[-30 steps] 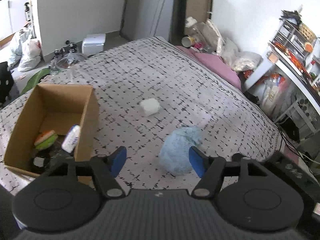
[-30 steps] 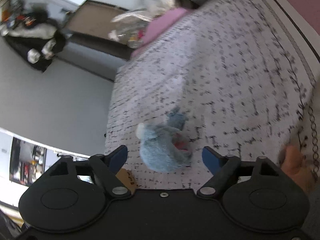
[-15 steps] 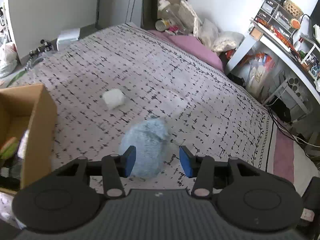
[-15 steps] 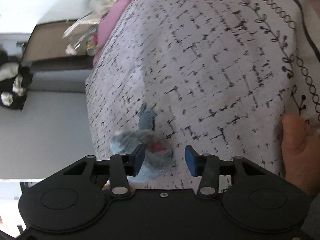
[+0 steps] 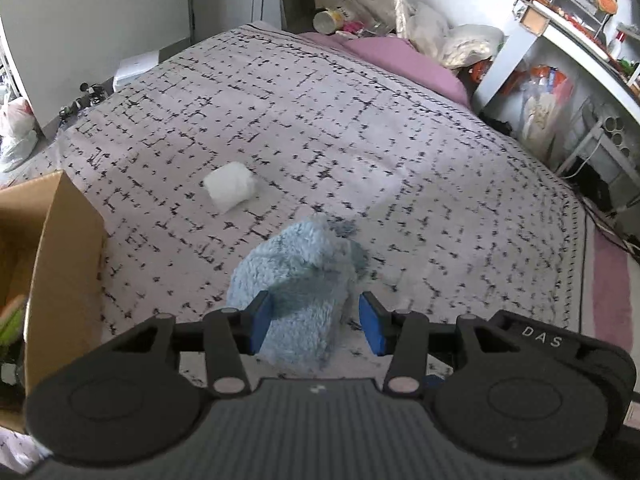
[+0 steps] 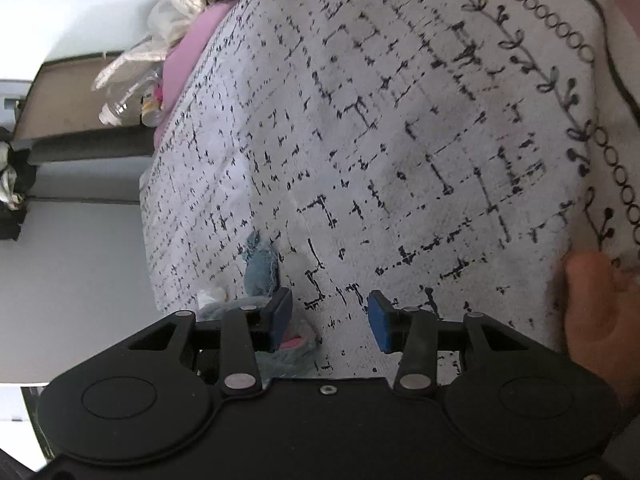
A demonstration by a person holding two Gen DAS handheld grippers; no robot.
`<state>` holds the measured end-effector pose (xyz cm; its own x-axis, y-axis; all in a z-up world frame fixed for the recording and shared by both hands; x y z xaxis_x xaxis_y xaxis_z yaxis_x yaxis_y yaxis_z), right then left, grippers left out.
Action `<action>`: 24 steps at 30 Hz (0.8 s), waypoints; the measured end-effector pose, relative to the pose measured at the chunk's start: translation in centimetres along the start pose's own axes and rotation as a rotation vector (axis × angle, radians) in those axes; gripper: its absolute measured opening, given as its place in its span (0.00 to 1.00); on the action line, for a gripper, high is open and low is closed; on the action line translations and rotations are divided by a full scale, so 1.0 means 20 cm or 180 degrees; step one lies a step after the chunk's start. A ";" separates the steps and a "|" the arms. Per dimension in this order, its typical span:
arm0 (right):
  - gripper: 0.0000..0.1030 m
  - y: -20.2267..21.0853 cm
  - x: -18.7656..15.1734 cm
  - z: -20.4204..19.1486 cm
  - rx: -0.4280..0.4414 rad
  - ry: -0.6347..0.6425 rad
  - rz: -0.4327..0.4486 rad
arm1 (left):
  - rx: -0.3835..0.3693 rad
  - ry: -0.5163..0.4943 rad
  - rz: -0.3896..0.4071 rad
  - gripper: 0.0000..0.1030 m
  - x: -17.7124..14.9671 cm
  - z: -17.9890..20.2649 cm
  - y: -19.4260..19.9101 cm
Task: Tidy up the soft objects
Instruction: 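Grasp the light-blue fluffy plush with the left tool, then carry the light-blue plush in the left tool over the cardboard box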
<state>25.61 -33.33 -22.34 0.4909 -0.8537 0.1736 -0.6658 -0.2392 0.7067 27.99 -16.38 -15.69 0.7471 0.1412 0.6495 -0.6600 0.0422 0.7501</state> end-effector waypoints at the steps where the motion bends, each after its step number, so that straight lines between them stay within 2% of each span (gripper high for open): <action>1: 0.42 -0.01 -0.01 -0.01 0.0014 0.0021 -0.0010 | 0.0013 0.0013 -0.0006 0.46 0.00 -0.02 -0.01; 7: 0.42 -0.06 -0.08 -0.12 0.0213 0.0248 -0.0088 | 0.0081 0.0020 0.0009 0.46 0.02 -0.10 -0.03; 9: 0.42 -0.08 -0.10 -0.14 0.0278 0.0295 -0.0125 | 0.0136 0.0014 0.0018 0.42 0.00 -0.13 -0.05; 11: 0.42 -0.09 -0.12 -0.16 0.0302 0.0338 -0.0152 | 0.0219 0.0048 -0.0022 0.29 -0.01 -0.16 -0.07; 12: 0.42 -0.09 -0.13 -0.17 0.0303 0.0342 -0.0156 | 0.0228 0.0128 -0.0032 0.29 -0.02 -0.19 -0.08; 17: 0.42 -0.10 -0.16 -0.20 0.0403 0.0381 -0.0185 | 0.0086 0.0456 -0.0051 0.22 -0.01 -0.30 -0.06; 21: 0.42 -0.11 -0.21 -0.25 0.0377 0.0718 -0.0164 | 0.0040 0.0578 -0.0081 0.20 -0.01 -0.34 -0.06; 24: 0.42 -0.14 -0.23 -0.24 0.0375 0.0677 -0.0213 | 0.0029 0.0648 -0.0102 0.20 -0.01 -0.36 -0.07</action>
<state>27.89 -26.54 -21.87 0.6350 -0.7206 0.2784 -0.6827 -0.3548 0.6388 28.18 -9.42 -17.80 0.7359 0.3369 0.5873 -0.6347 0.0410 0.7717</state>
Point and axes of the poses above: each gripper's, at about its wrist camera, not at the fingertips, and y roughly against the way its jaws point, z to its right, x to its top, the point moved 3 cm from there along -y, roughly the way its jaws point, and after that the axes turned 10 degrees about z, right-handed, at the moved point
